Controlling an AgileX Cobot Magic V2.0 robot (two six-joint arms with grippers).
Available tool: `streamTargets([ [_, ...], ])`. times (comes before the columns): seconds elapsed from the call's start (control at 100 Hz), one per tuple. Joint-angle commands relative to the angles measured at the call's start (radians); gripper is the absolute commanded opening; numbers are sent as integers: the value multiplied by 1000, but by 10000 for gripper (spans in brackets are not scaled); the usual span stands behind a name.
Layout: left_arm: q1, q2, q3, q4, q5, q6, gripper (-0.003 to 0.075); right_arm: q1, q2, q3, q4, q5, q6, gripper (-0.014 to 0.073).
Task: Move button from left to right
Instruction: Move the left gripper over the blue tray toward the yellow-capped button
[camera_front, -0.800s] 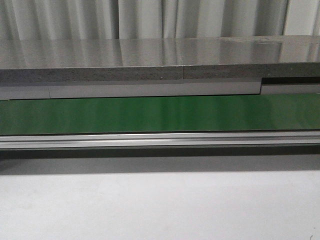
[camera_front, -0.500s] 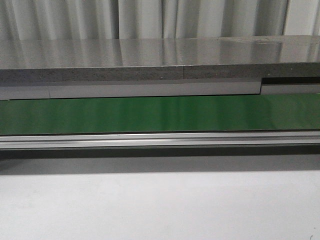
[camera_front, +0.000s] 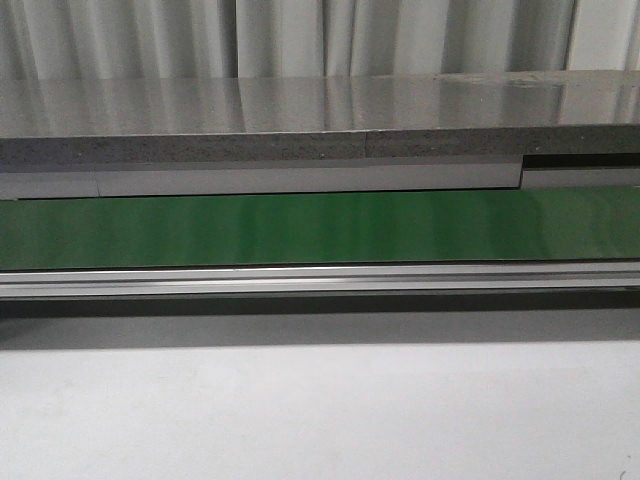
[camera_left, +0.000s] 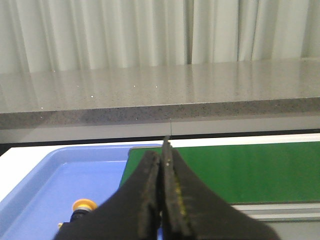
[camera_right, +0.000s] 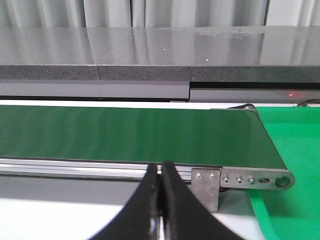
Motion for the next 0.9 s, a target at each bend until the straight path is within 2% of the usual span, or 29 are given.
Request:
streamTargets([
  [0.0, 2, -7, -76, -19, -9, -14, -19, 0, -13, -18, -12, -79, 1, -68],
  [0.22, 2, 137, -326, -19, 260, -14, -19, 0, -13, -18, -12, -79, 1, -68],
  [0.54, 2, 464, -701, -19, 662, -14, -19, 0, -13, -18, -12, -79, 1, -68],
  [0.68, 2, 574, -762, -30, 752, -14, -19, 0, -13, -18, -12, -79, 1, -68],
  [0.89, 2, 666, -764, -36, 795, -14, -19, 0, -13, -18, -12, -79, 1, -68],
])
